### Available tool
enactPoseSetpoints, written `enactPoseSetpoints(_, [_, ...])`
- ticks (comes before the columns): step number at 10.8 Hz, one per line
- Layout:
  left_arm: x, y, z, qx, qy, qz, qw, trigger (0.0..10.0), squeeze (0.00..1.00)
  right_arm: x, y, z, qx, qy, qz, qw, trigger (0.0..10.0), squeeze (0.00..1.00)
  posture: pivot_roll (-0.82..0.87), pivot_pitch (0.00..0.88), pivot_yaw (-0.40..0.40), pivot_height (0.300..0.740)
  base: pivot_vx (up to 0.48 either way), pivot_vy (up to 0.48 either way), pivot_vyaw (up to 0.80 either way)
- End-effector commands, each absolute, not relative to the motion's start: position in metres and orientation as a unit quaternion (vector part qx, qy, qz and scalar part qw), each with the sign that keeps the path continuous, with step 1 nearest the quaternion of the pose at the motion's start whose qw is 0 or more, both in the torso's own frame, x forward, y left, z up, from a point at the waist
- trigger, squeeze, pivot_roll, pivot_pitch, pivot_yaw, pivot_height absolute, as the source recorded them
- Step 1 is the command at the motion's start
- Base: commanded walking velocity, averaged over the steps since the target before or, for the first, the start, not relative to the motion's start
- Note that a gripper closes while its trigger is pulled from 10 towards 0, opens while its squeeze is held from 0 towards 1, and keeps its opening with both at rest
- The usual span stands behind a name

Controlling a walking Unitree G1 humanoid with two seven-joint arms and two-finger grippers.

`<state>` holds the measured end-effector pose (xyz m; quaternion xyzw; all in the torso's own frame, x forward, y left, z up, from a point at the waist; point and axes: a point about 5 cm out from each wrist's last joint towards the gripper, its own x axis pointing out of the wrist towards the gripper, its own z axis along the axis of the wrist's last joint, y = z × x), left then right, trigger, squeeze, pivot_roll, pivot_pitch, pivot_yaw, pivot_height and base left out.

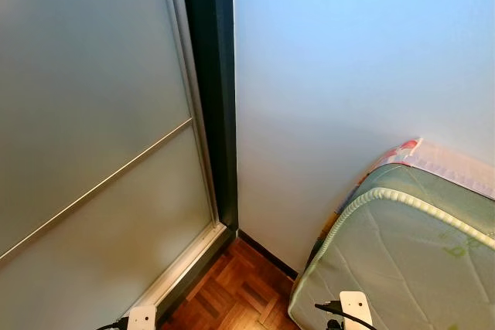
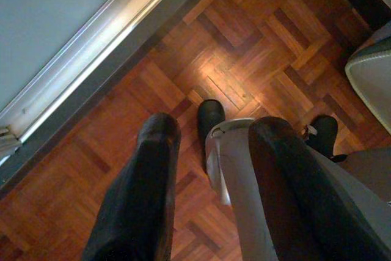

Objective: Clean up the room

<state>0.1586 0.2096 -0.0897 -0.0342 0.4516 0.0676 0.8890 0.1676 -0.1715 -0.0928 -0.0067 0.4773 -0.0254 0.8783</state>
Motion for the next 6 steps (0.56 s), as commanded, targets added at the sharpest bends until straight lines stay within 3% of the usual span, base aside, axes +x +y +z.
enactPoseSetpoints(1, [0.1984,0.2115,-0.0727,-0.01,0.439,0.054,0.897,10.0,0.0,0.2021,-0.1953,-0.0741,0.085,0.438,-0.078,0.891,10.0,0.0,-0.01,0.0,0.021,0.74,0.0,0.0,0.0])
enactPoseSetpoints(6, [0.1994,0.2102,-0.0723,-0.007,0.437,0.051,0.898,10.0,0.0,0.2022,-0.1952,-0.074,0.086,0.439,-0.08,0.891,10.0,0.0,-0.02,0.0,0.022,0.74,0.0,0.0,0.0])
